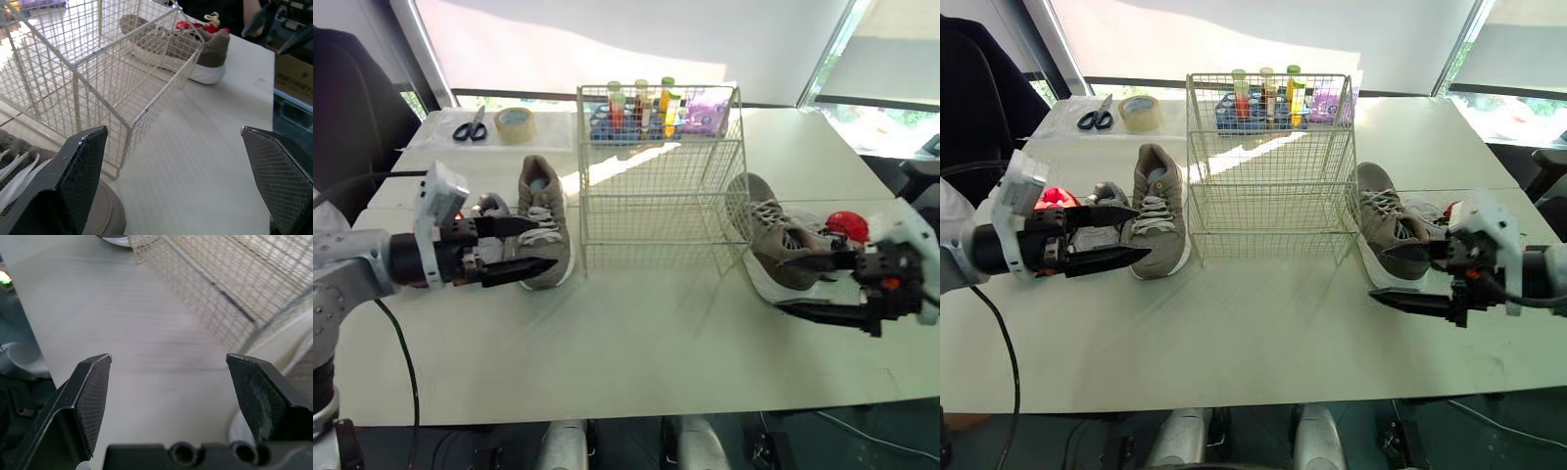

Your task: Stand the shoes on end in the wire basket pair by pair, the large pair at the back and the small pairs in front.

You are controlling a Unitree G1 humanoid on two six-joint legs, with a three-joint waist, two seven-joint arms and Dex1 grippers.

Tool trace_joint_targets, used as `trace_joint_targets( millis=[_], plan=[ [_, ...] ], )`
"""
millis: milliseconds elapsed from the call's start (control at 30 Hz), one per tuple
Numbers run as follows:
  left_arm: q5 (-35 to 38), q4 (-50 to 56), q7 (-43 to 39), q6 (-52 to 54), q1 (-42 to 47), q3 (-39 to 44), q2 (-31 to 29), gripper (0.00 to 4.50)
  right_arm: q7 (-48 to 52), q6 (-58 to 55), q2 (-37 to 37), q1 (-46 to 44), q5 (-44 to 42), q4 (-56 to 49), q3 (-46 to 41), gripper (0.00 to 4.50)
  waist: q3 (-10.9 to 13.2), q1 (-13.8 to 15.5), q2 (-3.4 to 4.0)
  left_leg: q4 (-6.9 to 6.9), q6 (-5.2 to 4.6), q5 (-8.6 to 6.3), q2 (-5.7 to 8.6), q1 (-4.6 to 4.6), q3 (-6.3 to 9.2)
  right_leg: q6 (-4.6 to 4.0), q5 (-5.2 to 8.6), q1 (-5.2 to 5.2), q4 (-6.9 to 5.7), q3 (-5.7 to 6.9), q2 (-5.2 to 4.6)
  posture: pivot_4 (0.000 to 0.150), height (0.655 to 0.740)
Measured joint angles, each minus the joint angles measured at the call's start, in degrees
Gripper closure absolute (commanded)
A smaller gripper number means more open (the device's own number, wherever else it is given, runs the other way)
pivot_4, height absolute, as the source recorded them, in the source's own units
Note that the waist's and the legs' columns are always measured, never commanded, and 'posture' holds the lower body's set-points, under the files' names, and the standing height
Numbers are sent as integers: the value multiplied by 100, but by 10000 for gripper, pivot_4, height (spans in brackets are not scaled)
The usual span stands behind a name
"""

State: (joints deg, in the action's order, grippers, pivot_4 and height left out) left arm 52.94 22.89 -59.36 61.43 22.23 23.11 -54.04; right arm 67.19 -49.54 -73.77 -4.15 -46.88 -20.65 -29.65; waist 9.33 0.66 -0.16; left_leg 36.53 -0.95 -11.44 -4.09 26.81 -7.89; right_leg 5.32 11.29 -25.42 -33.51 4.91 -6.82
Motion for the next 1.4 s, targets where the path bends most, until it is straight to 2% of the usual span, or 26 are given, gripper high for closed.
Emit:
trace_joint_targets(
  millis=[100, 333, 533, 900, 1033, 1267, 1400],
  plan=[
    [23, -166, -200, -183, 89, -98, -108, 229, 179, 205, -220, -339, 191, 330, 94, 4364, 0, 2, 1, -3, 0, 0, 0, -5, 1, 0, 0, 2, 0, 0, 0, 1500, 7400],
    [20, -329, -205, -394, 256, -407, -95, 229, 369, 632, -226, -927, 522, 737, 738, 4364, 3, -1, 0, -2, 0, 0, 5, 0, -1, 1, 0, 2, 0, 0, -5, 1500, 7400],
    [65, -247, -75, -455, 219, -441, -25, 229, 315, 810, -137, -996, 734, 749, 975, 4364, 3, 7, 0, 3, 1, 2, 6, 1, 0, 3, 0, 3, -9, 0, -4, 1500, 7400],
    [94, -305, 12, -451, 342, -844, 25, 229, -219, 657, 184, -1031, 809, 556, 934, 4364, 3, 10, 0, 43, -1, 1, 5, 4, 8, 10, 6, 7, -60, 0, -5, 1500, 7400],
    [47, -307, 16, -573, 461, -1041, 86, 229, -866, 573, 327, -1026, 1235, 568, 1094, 4364, 3, 11, 0, 54, -1, 1, 5, 2, 9, 9, 5, 6, -59, 0, -6, 1500, 7400],
    [-8, -308, 0, -725, 561, -1295, 258, 229, -2640, -1699, 1068, -1291, 1049, 223, 947, 4364, 2, 8, -1, 55, -13, 10, 5, 19, 12, 9, 5, 8, -76, -1, -3, 1500, 7400],
    [-110, -338, -31, -849, 672, -1472, 382, 229, -3677, -3237, 2105, -1645, 886, -407, 443, 4364, 1, 7, -4, 62, -14, 13, 4, 20, 17, 10, 4, 13, -79, 0, 0, 1500, 7400]
  ],
)
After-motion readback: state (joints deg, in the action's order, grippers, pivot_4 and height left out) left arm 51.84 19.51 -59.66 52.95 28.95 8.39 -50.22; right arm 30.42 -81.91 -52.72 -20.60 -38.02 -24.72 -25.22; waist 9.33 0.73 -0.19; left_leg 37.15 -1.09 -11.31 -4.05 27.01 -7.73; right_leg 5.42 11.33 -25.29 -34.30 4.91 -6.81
